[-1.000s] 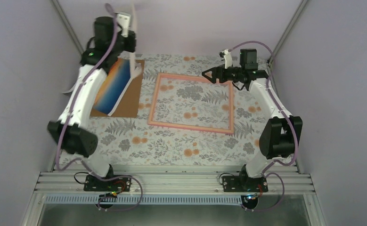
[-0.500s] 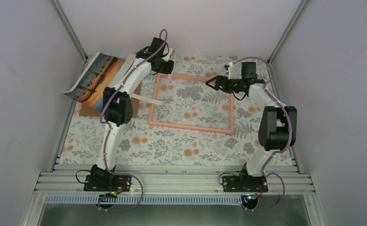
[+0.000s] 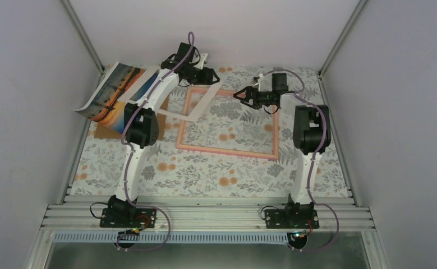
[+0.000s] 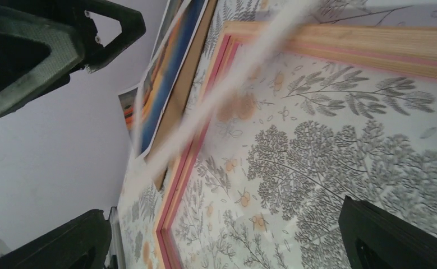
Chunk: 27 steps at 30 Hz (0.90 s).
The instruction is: Put the photo into the frame
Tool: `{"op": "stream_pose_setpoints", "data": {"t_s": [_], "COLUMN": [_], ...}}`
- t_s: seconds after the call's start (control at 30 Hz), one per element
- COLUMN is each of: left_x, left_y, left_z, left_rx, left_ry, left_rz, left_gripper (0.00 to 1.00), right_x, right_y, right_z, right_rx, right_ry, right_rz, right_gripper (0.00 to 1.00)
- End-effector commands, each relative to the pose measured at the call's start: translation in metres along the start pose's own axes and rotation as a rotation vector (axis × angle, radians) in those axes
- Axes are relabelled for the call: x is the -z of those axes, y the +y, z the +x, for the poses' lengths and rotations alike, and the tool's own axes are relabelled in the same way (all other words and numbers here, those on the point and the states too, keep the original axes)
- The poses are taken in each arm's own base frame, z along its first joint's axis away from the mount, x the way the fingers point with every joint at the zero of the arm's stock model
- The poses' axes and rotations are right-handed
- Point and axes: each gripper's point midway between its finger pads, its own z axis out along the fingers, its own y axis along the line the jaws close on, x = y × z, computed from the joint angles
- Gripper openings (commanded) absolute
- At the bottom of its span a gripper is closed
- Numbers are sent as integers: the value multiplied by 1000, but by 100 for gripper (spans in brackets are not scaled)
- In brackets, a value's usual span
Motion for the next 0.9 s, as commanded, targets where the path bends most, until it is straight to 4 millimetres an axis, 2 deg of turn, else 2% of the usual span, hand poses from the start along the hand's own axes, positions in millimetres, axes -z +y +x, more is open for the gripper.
{"op": "stream_pose_setpoints", "data": {"t_s": [0.0,0.07,0.13,0.23,0.33,0.4,0.43,0.6,0.77,0.87], "left_x": [11,27,47,85,118,139,150,181,195,201], "left_y": [-5,3,22,70,125,155,168,187,192,192], "left_z": [-10,-17,-26,-38,-35,-31,-28,-20,-8,-3], "left_rx": [5,-11,-15,-13,-1,0,2,6,28,35], "left_ry": [-21,-42,-78,-152,-179,-190,-194,-200,-196,-205], "left_rz": [106,105,80,-6,-82,-151,-185,-293,-335,-351], "left_gripper": [71,75,76,75,75,75,75,76,76,76], "right_x": [-15,-21,-26,-31,-37,-48,-56,-79,-100,-113], "right_y": [18,9,3,8,15,19,21,15,23,16], "right_z": [-2,5,7,3,0,1,3,-4,-8,-3], "right_rx": [20,-6,-16,-12,3,-1,-11,-78,-108,-168], "right_ry": [30,38,37,34,22,24,27,-10,-47,-53], "right_rz": [-118,-107,-89,-86,-67,-64,-68,-52,-56,-41], "right_gripper": [100,100,100,96,93,91,88,78,68,64]}}
